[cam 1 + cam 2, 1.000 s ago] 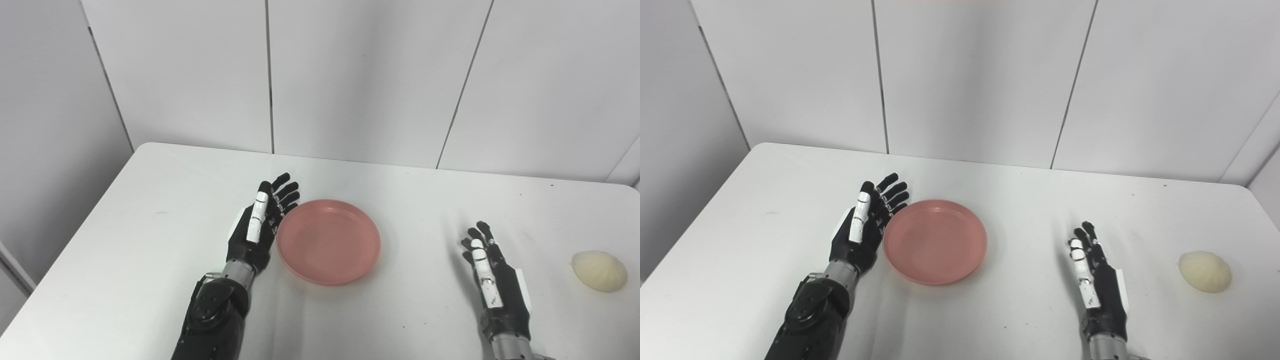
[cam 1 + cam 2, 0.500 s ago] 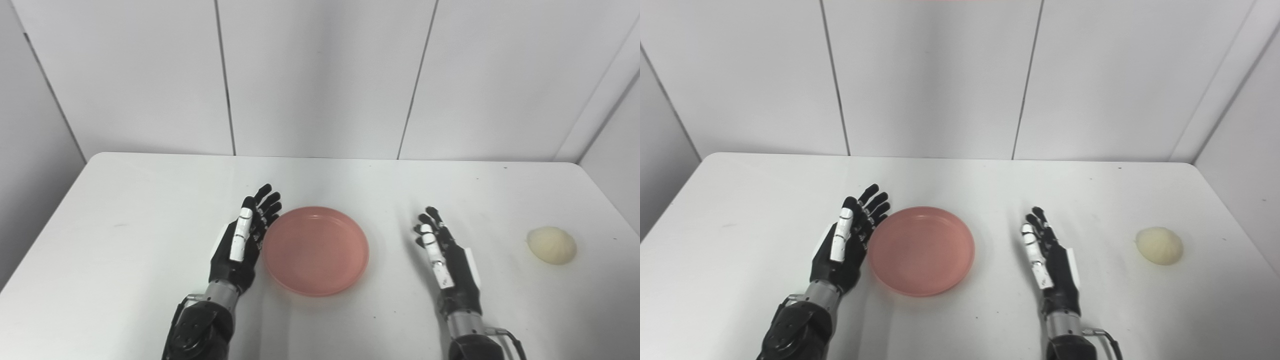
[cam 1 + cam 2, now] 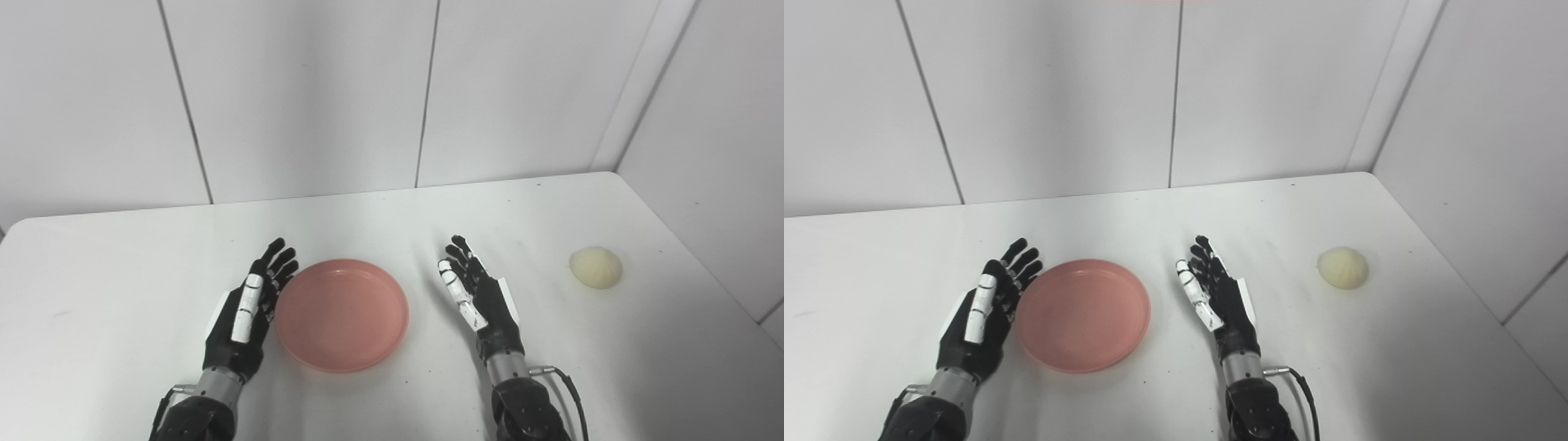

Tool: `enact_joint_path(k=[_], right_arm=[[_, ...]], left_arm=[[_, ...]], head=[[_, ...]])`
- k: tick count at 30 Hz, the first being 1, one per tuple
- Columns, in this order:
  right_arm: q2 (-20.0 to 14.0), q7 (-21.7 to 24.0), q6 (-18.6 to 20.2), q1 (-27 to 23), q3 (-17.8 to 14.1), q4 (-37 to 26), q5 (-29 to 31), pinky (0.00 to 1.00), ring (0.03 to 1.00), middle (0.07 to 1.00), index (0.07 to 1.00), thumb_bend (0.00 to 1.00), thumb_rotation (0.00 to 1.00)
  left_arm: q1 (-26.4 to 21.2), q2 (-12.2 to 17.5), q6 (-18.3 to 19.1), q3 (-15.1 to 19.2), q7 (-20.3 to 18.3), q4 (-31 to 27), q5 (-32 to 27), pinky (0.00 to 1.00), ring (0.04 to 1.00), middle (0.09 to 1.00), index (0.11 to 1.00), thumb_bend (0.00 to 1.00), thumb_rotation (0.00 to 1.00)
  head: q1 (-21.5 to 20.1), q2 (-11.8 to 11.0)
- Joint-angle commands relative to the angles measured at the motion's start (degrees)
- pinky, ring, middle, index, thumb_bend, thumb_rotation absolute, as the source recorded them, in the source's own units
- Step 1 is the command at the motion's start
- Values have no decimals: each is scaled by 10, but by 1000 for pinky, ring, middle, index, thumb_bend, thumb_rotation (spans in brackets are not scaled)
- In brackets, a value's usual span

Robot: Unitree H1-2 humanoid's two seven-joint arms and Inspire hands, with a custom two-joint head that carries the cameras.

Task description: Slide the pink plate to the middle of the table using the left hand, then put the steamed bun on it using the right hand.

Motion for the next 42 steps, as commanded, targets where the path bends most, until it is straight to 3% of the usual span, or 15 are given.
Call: enact_joint_path(k=[1,4,10,16,19,23,32,42], right_arm=[[-17,-21,-39,-31,-13,-18,-14,826,852,881,886,499,636],[-27,-34,-38,-45,-33,-23,-11,825,861,886,895,532,498],[-86,-41,24,-67,-41,-52,-93,779,852,865,880,609,423],[-132,-52,92,-82,-52,-63,-166,779,841,846,856,702,417],[-150,-73,108,-86,-56,-59,-215,687,778,797,821,751,415],[-175,-92,128,-88,-60,-60,-271,660,762,791,809,765,411],[-220,-89,199,-83,-85,-64,-324,677,775,809,822,749,390],[-242,-69,243,-81,-93,-37,-358,709,823,842,828,780,368]], left_arm=[[1,3,-19,1,-6,11,4,955,940,941,927,596,935],[1,6,-18,0,-7,10,6,959,952,954,934,596,945],[-1,14,-11,1,-11,7,6,981,963,964,939,594,956],[-4,18,-19,8,-21,15,-3,968,960,959,931,608,941],[-6,18,-26,13,-28,25,-8,965,955,952,928,606,935],[-9,19,-30,13,-37,33,-10,972,964,959,930,613,938],[-7,16,-20,12,-34,23,-2,990,969,967,938,604,944],[-17,16,-27,23,-47,50,-20,996,978,973,931,624,890]], head=[[-7,-3],[-19,-7],[-76,-19],[-103,-28],[-107,-29],[-97,-26],[-102,-33],[-121,-36]])
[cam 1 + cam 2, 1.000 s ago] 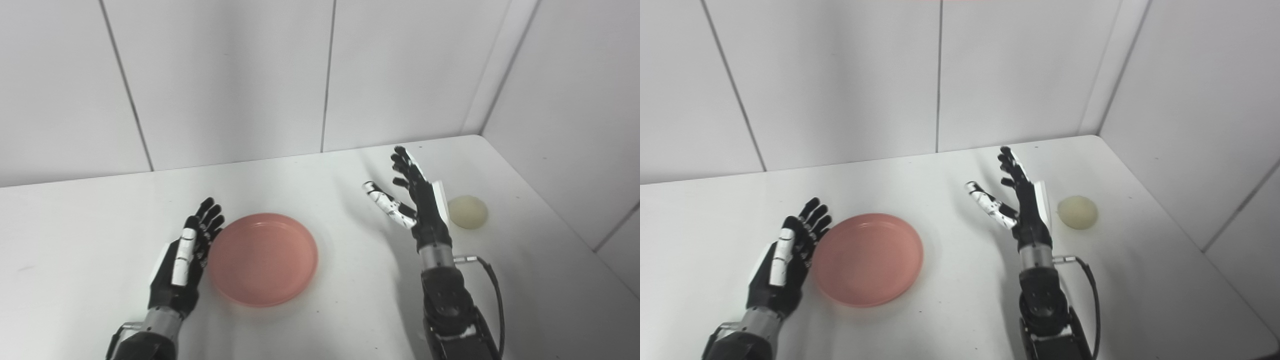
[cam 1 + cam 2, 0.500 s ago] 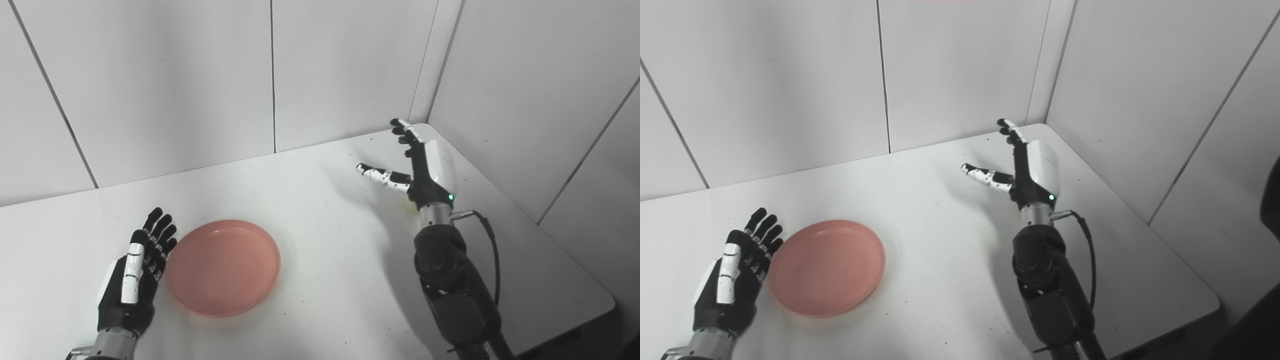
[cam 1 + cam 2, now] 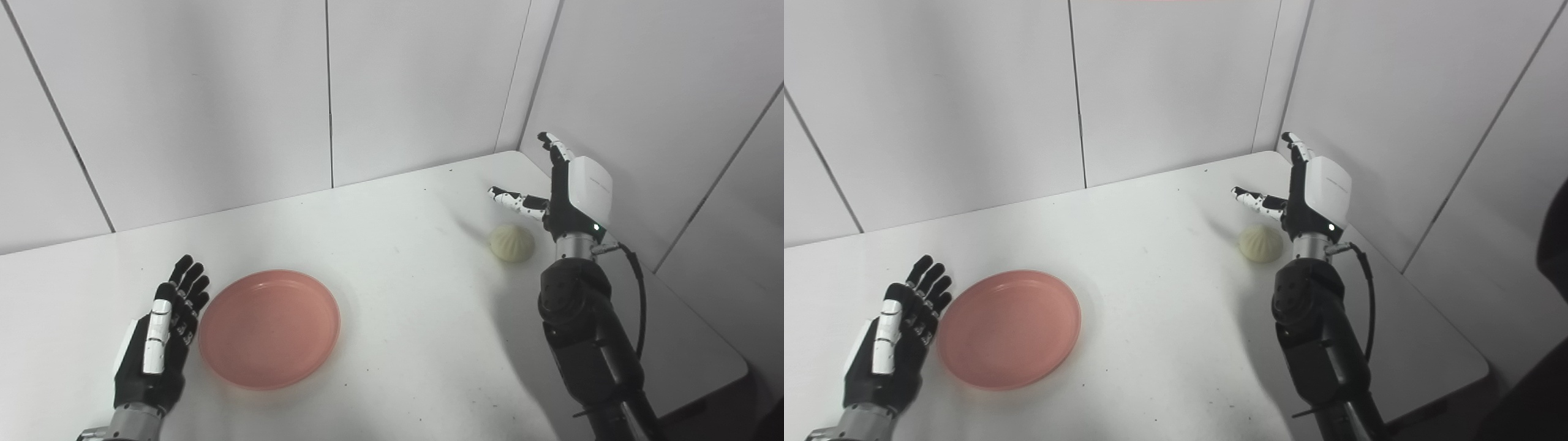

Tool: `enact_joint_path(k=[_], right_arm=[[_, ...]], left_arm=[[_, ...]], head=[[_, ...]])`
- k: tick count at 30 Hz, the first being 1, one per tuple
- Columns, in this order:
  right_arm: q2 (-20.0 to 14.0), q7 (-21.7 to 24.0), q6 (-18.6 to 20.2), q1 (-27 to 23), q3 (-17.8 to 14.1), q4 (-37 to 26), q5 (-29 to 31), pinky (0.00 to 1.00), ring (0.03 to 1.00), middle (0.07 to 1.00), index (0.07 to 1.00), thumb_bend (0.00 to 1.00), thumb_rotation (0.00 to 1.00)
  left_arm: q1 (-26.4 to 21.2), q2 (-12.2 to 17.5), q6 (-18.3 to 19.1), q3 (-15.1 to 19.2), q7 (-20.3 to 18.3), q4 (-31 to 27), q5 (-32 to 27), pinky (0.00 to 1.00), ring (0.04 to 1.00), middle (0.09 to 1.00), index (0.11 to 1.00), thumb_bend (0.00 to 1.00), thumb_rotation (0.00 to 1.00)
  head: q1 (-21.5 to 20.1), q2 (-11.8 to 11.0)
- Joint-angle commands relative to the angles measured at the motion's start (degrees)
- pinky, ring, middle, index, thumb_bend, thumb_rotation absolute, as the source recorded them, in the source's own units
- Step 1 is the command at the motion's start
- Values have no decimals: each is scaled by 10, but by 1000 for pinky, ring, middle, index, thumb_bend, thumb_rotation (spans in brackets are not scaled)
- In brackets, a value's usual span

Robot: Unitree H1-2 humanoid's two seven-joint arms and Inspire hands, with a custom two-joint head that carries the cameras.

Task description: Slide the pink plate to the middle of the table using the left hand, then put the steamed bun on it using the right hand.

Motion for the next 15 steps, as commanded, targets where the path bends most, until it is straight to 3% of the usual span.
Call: enact_joint_path(k=[1,4,9,15], right_arm=[[-20,9,5,-16,-10,-5,-23,705,819,840,828,776,370],[-12,42,5,-18,-25,-2,-37,715,825,848,836,782,367],[15,141,5,-27,-60,-9,-80,616,772,824,820,825,369],[33,243,5,-32,-86,-24,-138,590,756,805,814,852,387]], left_arm=[[3,2,-19,5,-7,21,-6,982,970,966,922,629,883],[2,2,-13,6,-5,22,-5,971,960,954,909,646,877],[2,5,-14,4,-8,23,-1,985,965,956,912,630,907],[2,7,-8,3,-12,18,-5,983,966,956,914,652,882]], head=[[1,1],[1,2],[1,1],[2,5]])
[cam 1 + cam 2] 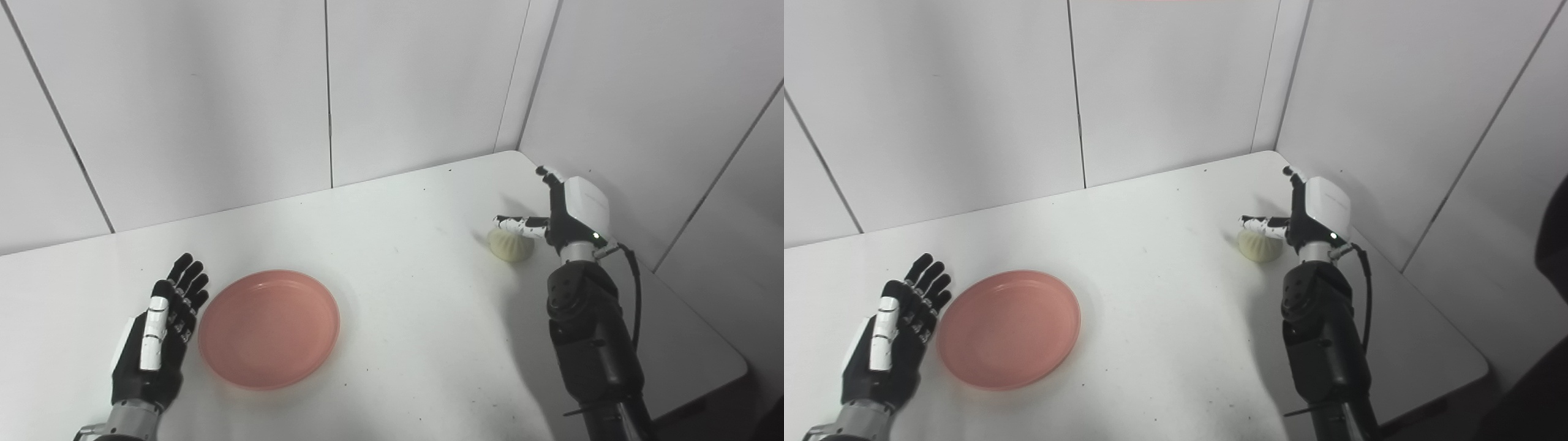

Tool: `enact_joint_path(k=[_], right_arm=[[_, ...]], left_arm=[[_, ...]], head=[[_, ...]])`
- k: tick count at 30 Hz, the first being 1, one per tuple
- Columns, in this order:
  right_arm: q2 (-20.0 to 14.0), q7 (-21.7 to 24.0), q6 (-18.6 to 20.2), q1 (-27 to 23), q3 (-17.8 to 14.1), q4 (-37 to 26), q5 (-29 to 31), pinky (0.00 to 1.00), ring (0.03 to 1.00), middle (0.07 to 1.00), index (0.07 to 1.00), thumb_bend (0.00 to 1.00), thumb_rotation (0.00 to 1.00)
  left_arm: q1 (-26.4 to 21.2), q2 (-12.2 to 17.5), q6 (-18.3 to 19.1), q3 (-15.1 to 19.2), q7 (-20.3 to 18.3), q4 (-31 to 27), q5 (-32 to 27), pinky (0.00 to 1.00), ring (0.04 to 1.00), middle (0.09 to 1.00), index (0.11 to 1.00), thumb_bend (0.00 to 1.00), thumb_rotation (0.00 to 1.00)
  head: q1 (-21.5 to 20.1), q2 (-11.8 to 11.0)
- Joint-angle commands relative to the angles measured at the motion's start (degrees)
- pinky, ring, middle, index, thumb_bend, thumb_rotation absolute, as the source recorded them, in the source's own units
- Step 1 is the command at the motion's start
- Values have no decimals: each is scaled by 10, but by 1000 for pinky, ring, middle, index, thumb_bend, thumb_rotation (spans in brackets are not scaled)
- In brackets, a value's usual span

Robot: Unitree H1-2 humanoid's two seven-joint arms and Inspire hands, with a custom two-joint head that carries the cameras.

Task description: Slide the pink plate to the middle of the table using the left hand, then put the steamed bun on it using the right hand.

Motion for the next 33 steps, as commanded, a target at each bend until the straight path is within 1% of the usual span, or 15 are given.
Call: enact_joint_path(k=[1,4,5,8,10,12,14,15,17,20,22,27,30,31,33], right_arm=[[-7,30,-3,-25,-14,-28,-29,584,751,801,812,854,387],[-5,67,-3,-26,-18,-29,-56,527,706,768,811,866,418],[-6,77,-3,-27,-19,-28,-65,527,706,768,811,866,418],[-5,96,-3,-29,-22,-27,-77,492,649,726,815,872,432],[-5,107,-3,-30,-24,-25,-81,413,553,649,819,887,438],[-7,117,-3,-31,-25,-19,-87,399,536,634,819,896,447],[-9,122,-3,-30,-24,-14,-89,350,471,585,825,902,449],[-11,122,-3,-29,-23,-9,-88,296,395,519,829,892,425],[-16,120,-3,-27,-19,2,-86,279,371,496,831,887,415],[-23,117,-3,-27,-15,22,-86,193,262,384,833,887,394],[-25,115,-3,-29,-13,35,-88,163,229,351,835,885,370],[-32,117,-3,-32,3,57,-109,161,234,359,840,869,366],[-27,122,-3,-36,2,65,-122,162,236,359,842,876,353],[-26,124,-3,-37,2,66,-126,229,311,431,838,886,347],[-23,124,-3,-38,3,68,-135,257,343,457,837,891,333]], left_arm=[[8,5,-8,3,-9,10,-6,989,969,959,917,645,884],[8,5,-9,3,-8,10,-5,963,957,950,905,638,883],[9,6,-8,2,-9,9,-5,963,957,950,905,638,883],[9,7,-6,1,-9,5,-4,976,964,956,914,637,896],[9,7,-6,1,-8,2,-3,975,963,957,917,630,898],[9,6,-7,2,-6,2,-3,977,964,957,918,621,901],[10,6,-7,1,-6,1,-2,973,962,955,917,614,911],[10,6,-5,2,-6,0,-3,964,957,950,911,623,898],[10,6,-1,2,-6,-2,-4,961,955,948,908,628,892],[10,6,-1,2,-7,-1,-5,973,960,951,916,635,892],[10,5,0,4,-8,-1,-8,948,947,939,903,641,870],[12,6,2,2,-8,-7,-6,937,941,936,898,644,866],[11,6,-1,2,-8,-2,-5,947,948,943,906,634,876],[11,6,-2,2,-8,-2,-5,949,949,944,907,636,879],[12,6,3,2,-6,-4,-4,948,947,941,906,641,878]], head=[[1,1],[0,2],[0,3],[0,4],[-1,5],[-1,5],[-1,6],[-1,7],[-1,8],[-2,9],[-2,10],[-2,12],[-1,13],[-1,13],[-1,14]])
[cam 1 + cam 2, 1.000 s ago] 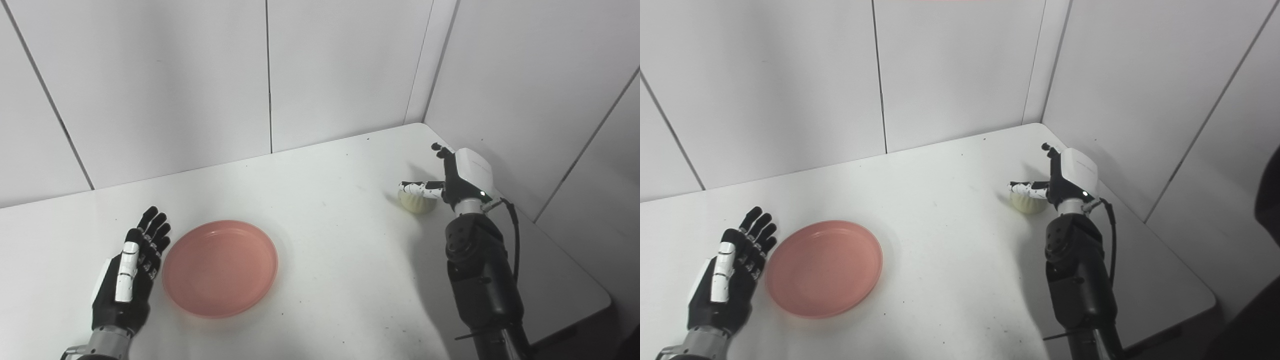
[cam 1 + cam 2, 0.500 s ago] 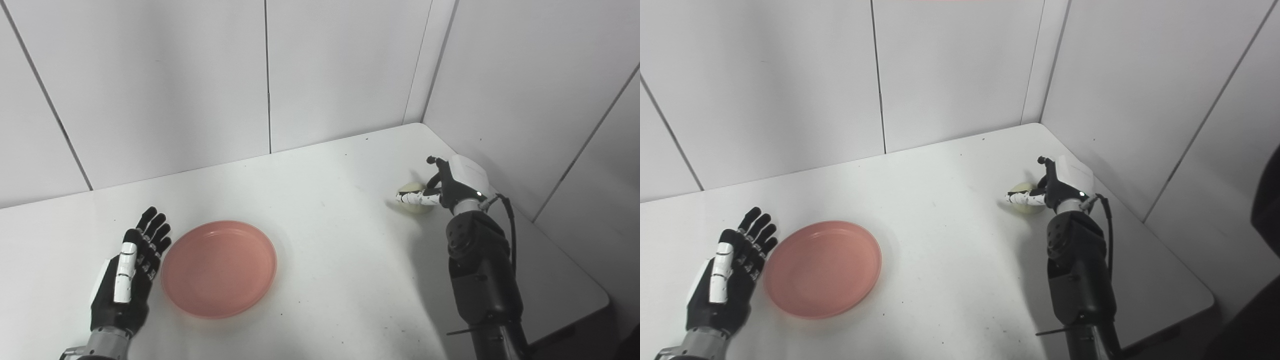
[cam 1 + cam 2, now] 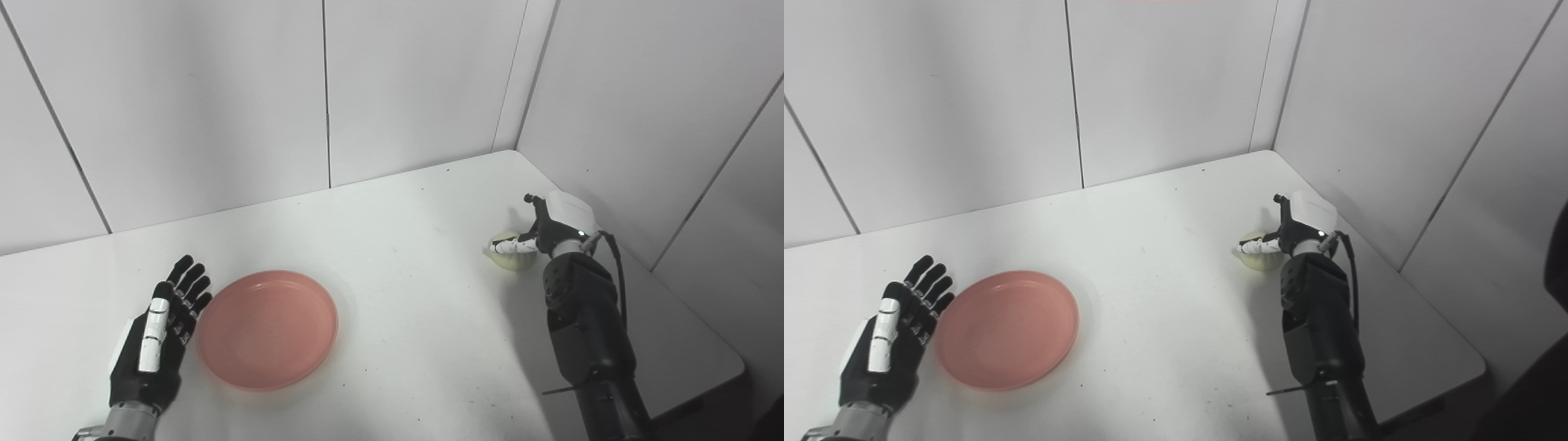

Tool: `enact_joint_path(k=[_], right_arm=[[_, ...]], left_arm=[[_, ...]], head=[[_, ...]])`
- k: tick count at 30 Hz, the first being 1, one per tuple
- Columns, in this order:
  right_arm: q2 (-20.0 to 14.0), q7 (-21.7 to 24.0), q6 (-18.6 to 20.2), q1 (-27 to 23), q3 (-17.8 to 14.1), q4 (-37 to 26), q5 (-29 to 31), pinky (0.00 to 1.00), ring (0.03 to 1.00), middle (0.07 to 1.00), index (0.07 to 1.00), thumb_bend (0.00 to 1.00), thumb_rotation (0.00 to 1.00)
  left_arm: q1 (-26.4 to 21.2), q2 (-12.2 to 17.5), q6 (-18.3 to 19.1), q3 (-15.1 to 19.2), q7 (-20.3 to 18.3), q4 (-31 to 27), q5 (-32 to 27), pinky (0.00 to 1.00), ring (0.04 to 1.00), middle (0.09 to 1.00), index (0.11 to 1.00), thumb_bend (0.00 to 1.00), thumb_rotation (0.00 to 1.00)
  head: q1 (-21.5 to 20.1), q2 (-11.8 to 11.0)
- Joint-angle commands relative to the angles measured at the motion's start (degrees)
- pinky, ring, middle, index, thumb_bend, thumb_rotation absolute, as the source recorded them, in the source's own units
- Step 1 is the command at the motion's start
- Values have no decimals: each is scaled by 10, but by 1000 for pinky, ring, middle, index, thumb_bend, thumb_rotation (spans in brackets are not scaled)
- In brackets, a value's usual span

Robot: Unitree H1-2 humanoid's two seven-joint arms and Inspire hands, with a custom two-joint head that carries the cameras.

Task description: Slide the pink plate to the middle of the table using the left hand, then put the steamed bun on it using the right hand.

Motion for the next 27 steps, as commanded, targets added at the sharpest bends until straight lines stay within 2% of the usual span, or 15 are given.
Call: enact_joint_path(k=[1,3,5,7,9,10,11,12,14,16,18,20,22,23,27], right_arm=[[-4,3,-3,-8,1,3,-16,259,345,457,837,891,330],[-4,3,-3,-8,3,4,-19,272,363,480,838,896,318],[-5,-2,-3,-7,5,1,-14,329,451,568,836,897,323],[-5,-11,-3,-7,5,-4,-3,285,349,471,831,897,312],[-5,-13,-3,-6,7,-14,3,272,335,463,832,887,314],[-6,-12,-3,-5,10,-21,3,298,383,505,833,878,312],[-6,-12,-3,-4,11,-26,3,361,484,591,831,876,321],[-5,-16,-3,-3,12,-32,10,383,519,620,831,875,323],[-2,-28,-3,0,11,-48,26,427,569,655,822,878,296],[5,-35,-3,1,5,-69,45,385,536,650,818,875,243],[15,-25,-3,0,-8,-91,52,399,566,681,824,872,230],[20,-13,-3,-1,-15,-111,56,505,688,771,830,870,217],[20,-7,-3,1,-17,-126,61,544,728,794,829,875,208],[18,-3,-3,1,-17,-133,61,633,793,834,824,877,207],[16,11,-3,0,-17,-154,55,696,837,870,819,888,227]], left_arm=[[10,5,-6,1,-6,1,-2,947,947,940,906,642,877],[10,5,-7,0,-6,0,-1,947,947,942,909,641,882],[9,6,-7,-1,-7,0,0,950,946,941,905,650,879],[9,7,-6,-2,-8,-1,0,956,950,945,914,653,891],[10,7,-2,-2,-7,-6,0,948,946,941,911,650,888],[10,7,0,-2,-6,-9,0,961,951,945,916,645,892],[11,7,2,-2,-5,-10,0,963,952,946,917,641,896],[11,7,3,-2,-5,-10,-1,963,953,946,917,640,897],[10,7,3,-1,-6,-8,-1,952,945,939,908,649,885],[8,7,-2,-1,-7,-1,-2,955,947,940,911,643,886],[7,7,-8,-1,-11,4,-3,960,950,944,914,638,890],[6,7,-11,0,-12,7,-4,962,952,946,913,633,893],[6,7,-11,0,-11,8,-5,959,952,946,911,632,885],[5,7,-11,0,-12,8,-4,956,949,944,910,632,886],[5,8,-10,0,-11,7,-2,956,948,942,911,635,897]], head=[[0,1],[1,1],[1,2],[1,3],[1,3],[1,3],[1,3],[1,3],[1,2],[1,2],[1,2],[1,1],[1,1],[2,2],[2,2]])
